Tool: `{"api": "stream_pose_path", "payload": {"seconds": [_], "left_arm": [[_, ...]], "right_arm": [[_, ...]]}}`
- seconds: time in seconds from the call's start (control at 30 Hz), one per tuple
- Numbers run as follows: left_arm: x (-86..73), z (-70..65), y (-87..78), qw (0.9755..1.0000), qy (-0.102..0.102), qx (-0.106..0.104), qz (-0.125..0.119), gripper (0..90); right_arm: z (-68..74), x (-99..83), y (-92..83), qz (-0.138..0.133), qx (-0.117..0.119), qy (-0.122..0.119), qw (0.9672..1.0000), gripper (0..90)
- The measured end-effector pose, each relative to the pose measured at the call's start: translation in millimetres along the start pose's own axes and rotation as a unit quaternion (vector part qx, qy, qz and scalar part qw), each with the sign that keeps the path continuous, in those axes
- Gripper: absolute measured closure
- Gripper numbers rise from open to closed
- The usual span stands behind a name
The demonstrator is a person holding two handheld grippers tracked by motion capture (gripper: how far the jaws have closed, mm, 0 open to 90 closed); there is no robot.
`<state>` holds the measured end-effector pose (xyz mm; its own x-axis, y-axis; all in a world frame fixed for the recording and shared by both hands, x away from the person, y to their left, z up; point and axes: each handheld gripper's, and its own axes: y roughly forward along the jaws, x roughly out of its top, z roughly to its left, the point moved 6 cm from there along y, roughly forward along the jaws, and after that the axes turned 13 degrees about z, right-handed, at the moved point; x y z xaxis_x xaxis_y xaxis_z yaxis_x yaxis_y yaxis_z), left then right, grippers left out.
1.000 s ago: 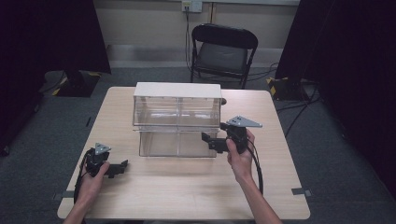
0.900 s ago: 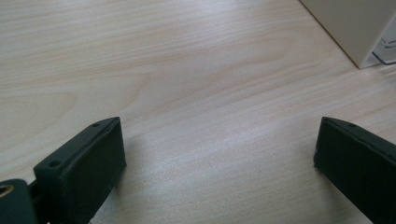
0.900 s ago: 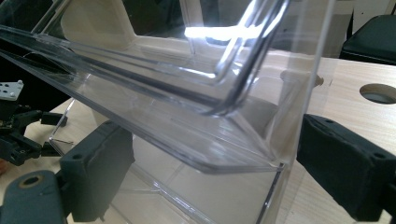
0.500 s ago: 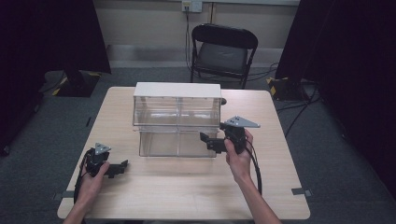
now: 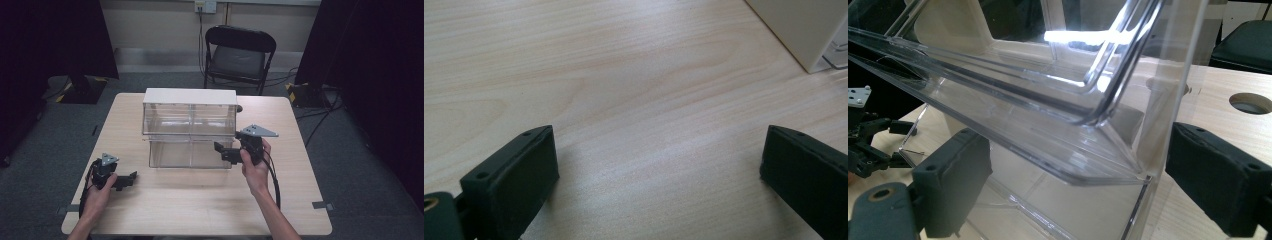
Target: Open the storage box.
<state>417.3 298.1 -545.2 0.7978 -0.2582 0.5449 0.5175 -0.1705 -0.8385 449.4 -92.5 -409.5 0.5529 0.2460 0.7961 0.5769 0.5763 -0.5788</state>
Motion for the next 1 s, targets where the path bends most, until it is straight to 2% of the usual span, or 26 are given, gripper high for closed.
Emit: {"api": "stream_pose_path", "payload": {"seconds": [1.0], "left_arm": [[-0.1,0.0,0.0,1.0000,0.000,0.000,0.000,1.5]], "right_arm": [[1.0,0.3,-1.0,-0.003,0.004,0.001,1.0000,10.5]]}}
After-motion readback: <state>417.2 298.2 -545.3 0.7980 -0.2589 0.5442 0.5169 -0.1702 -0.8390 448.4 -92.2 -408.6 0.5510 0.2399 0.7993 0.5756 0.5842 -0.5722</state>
